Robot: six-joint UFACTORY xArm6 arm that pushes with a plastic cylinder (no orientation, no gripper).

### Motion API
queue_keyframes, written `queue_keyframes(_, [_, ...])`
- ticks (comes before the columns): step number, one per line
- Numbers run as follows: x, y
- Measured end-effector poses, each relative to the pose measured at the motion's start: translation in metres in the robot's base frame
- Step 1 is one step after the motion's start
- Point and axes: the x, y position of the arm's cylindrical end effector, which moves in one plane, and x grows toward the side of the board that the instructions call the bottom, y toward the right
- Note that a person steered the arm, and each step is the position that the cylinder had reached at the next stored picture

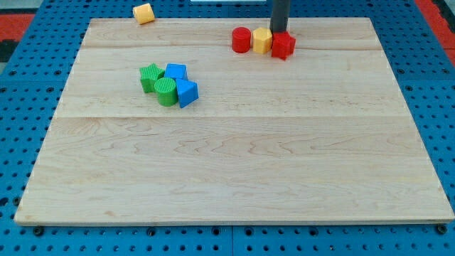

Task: Separate yellow hexagon from the red circle

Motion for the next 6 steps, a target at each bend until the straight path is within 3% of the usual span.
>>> queue_keyframes(1, [0.025,-0.043])
queue_keyframes(2, [0.023,-0.06])
queue_keyframes(3, [0.009,0.009])
queue_keyframes(4, [-0.016,-0.055])
queue_keyframes(5, [0.011,-0.198])
queue_keyframes(6, [0.014,-0.271])
